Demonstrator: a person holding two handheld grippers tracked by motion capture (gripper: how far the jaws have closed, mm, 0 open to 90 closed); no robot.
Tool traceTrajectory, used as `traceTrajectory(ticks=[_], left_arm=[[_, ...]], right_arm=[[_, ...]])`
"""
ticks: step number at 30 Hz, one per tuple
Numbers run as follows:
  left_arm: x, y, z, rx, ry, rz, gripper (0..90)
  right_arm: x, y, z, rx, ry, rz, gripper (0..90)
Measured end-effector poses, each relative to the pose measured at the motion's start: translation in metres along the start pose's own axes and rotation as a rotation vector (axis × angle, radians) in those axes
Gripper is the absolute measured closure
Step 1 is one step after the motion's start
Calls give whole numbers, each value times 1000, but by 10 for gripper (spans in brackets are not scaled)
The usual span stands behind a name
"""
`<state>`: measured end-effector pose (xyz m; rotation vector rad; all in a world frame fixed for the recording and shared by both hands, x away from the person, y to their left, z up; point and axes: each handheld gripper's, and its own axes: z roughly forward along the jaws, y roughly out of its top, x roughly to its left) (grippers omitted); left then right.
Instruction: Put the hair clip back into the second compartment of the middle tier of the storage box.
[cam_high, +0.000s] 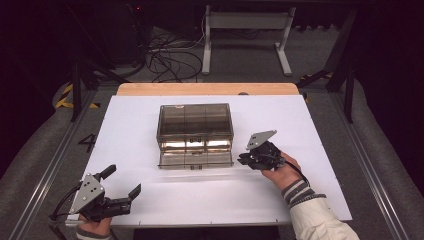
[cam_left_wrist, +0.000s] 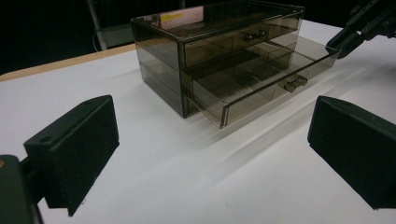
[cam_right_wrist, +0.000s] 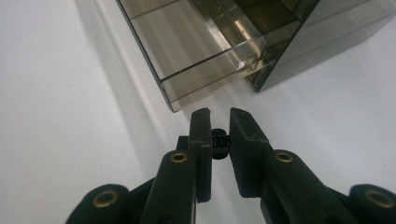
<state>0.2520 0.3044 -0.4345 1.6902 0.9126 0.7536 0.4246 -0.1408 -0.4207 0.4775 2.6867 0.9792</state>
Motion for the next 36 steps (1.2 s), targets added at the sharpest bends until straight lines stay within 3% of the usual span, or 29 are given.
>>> traceTrajectory(ticks=[15, 36], left_arm=[[0, 0, 0, 0, 0, -1, 27], [0, 0, 0, 4, -2, -1, 27]], right_arm=[[9, 4, -30, -150, -50, 9, 794], [10, 9, -42, -199, -63, 31, 795]])
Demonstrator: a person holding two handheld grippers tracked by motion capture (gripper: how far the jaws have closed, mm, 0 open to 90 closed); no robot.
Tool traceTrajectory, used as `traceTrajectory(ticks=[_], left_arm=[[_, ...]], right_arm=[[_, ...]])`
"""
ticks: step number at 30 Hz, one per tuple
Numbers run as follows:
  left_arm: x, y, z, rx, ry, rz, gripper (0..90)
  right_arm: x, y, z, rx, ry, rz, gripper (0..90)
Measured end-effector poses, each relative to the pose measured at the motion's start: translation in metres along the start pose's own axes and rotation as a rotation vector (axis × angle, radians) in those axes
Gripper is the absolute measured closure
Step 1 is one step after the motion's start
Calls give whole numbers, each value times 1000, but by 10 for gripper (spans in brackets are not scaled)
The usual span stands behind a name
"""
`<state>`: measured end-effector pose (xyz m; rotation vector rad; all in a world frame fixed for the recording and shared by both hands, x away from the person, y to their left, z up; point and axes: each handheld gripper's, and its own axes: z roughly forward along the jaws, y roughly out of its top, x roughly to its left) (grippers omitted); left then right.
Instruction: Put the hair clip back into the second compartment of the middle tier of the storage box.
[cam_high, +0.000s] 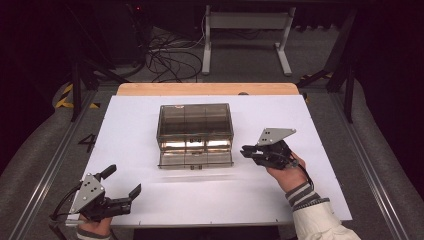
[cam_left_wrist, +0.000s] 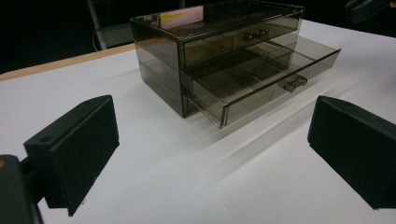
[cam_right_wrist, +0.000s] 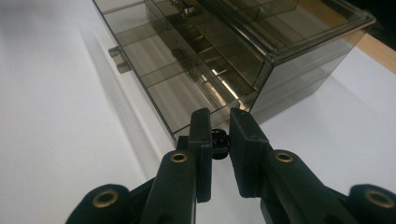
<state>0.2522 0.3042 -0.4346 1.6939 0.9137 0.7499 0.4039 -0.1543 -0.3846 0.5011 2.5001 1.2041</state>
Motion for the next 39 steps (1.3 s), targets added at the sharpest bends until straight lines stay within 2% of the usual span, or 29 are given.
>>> traceTrajectory(ticks=[9, 20, 39], left_arm=[[0, 0, 0, -1, -1, -1, 27], [0, 0, 0, -1, 0, 0, 27], [1, 0, -1, -4, 2, -1, 27]], right_arm=[[3, 17, -1, -22, 7, -11, 795], [12, 39, 14, -9, 37, -43, 794], [27, 62, 40, -10, 76, -76, 794]])
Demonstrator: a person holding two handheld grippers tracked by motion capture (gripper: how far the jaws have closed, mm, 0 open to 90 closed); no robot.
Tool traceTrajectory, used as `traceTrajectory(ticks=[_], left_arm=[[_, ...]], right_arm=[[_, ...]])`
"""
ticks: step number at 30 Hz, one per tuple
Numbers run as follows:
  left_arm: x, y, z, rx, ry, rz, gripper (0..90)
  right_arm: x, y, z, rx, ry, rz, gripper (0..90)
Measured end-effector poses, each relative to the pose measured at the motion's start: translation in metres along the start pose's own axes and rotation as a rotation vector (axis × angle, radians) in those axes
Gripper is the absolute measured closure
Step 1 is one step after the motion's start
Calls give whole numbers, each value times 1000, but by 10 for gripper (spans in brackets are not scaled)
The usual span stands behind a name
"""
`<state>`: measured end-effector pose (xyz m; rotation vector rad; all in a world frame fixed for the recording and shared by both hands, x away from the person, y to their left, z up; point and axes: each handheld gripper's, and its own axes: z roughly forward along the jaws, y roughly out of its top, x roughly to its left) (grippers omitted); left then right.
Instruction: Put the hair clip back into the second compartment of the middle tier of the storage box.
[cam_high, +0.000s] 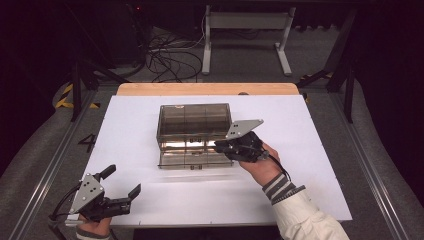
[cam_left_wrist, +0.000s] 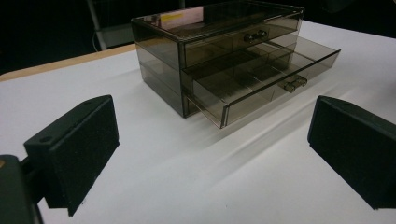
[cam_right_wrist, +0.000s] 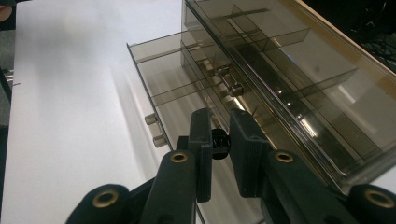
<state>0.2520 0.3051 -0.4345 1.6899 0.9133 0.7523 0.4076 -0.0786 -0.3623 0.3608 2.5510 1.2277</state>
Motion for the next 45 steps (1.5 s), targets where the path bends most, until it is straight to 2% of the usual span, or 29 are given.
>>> traceTrajectory(ticks=[24, 45], left_arm=[[0, 0, 0, -1, -4, 0, 27], [1, 0, 1, 4, -10, 0, 27]], right_arm=[[6, 15, 41, 32, 36, 19, 795], [5, 21, 58, 44, 48, 33, 794]])
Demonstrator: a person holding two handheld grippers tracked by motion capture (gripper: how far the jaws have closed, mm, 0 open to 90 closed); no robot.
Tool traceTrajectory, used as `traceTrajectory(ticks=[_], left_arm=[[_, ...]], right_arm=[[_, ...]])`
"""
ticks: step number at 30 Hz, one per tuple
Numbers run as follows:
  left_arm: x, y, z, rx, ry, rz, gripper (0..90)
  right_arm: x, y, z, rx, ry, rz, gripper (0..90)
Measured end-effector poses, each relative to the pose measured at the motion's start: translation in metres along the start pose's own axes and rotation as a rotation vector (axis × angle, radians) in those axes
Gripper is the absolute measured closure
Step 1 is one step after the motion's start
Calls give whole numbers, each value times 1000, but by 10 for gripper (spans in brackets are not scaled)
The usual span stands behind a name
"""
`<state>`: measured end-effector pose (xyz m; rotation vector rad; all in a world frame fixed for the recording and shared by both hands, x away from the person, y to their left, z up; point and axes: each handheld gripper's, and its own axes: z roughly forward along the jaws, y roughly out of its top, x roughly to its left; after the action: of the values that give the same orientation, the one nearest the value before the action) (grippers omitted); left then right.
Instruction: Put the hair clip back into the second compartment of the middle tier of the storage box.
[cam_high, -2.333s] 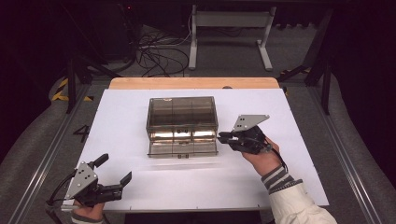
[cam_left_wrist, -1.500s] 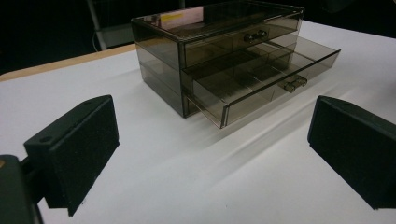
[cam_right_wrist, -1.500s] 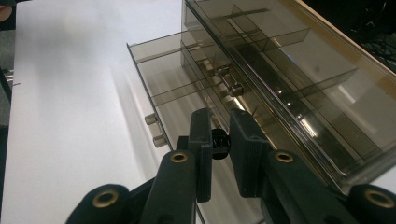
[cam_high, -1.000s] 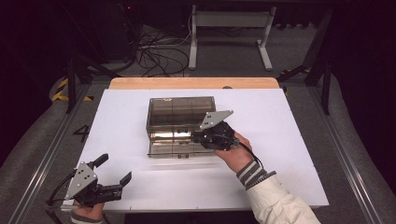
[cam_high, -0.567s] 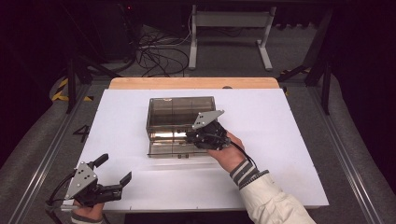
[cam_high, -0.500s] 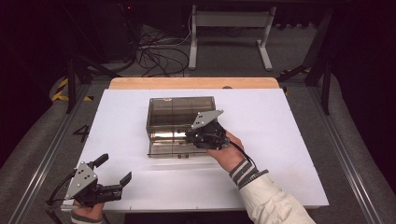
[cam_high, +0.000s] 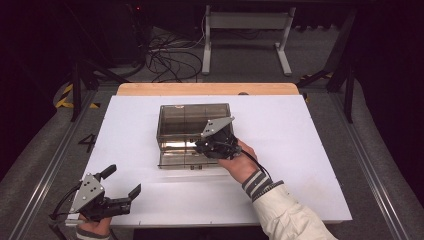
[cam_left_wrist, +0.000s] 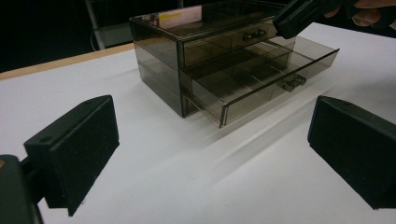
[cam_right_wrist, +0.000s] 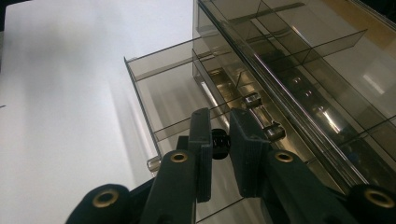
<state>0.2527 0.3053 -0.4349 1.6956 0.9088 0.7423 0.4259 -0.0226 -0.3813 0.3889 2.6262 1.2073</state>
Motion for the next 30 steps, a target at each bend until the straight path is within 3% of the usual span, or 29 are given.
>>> traceTrajectory(ticks=[8, 30], left_arm=[[0, 0, 0, -2, -1, 2, 27], [0, 0, 0, -1, -3, 3, 27]], right_arm=[[0, 1, 4, 2, 2, 2, 795], [3, -8, 28, 84, -9, 16, 795]])
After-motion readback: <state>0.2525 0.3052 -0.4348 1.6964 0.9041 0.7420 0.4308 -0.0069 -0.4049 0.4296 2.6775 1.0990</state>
